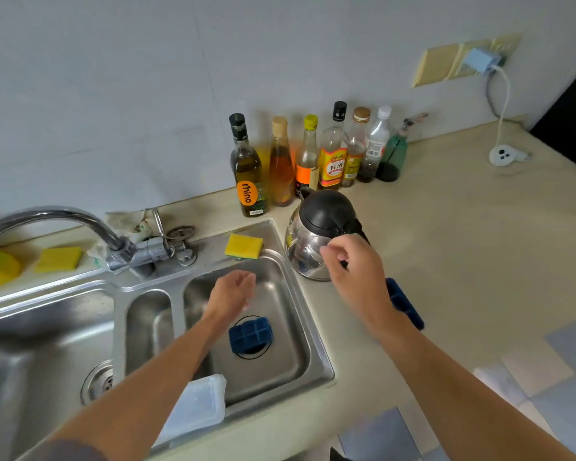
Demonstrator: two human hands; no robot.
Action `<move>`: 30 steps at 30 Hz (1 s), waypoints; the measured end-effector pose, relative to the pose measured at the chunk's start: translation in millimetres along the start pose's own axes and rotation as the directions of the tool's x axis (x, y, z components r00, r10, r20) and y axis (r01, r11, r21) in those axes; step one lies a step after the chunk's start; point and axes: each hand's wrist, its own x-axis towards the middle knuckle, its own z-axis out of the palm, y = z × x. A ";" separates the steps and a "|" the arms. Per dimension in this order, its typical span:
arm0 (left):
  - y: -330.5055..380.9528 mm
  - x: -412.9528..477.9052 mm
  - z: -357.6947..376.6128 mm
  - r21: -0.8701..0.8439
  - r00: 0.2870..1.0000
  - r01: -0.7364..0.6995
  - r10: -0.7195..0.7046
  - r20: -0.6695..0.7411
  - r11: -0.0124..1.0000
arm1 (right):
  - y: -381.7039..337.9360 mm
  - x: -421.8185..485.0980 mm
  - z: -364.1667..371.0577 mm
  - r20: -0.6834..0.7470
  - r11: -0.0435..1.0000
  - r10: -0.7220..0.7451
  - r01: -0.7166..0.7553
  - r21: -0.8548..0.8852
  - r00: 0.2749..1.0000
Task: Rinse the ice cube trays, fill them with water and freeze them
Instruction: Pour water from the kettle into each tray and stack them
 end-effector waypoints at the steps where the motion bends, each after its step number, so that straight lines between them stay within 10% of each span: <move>1: -14.9 -13.4 -12.0 0.021 0.998 0.036 -0.035 -0.047 0.999 | -4.1 -4.6 8.9 0.162 0.999 0.031 -0.032 0.006 0.986; 5: -67.3 -70.9 -53.7 0.071 0.956 0.180 -0.157 -0.249 0.981 | -17.6 -42.1 60.0 0.607 0.991 0.133 -0.087 -0.104 0.783; 14: -130.0 -169.9 -73.3 0.246 0.880 0.366 -0.248 -0.404 0.897 | -18.1 -143.9 156.7 0.850 0.968 0.234 -0.034 -0.247 0.471; 30: -136.1 -175.3 -71.3 0.187 0.840 0.291 -0.157 -0.519 0.938 | -27.9 -165.5 175.8 0.806 0.963 0.269 -0.135 -0.233 0.527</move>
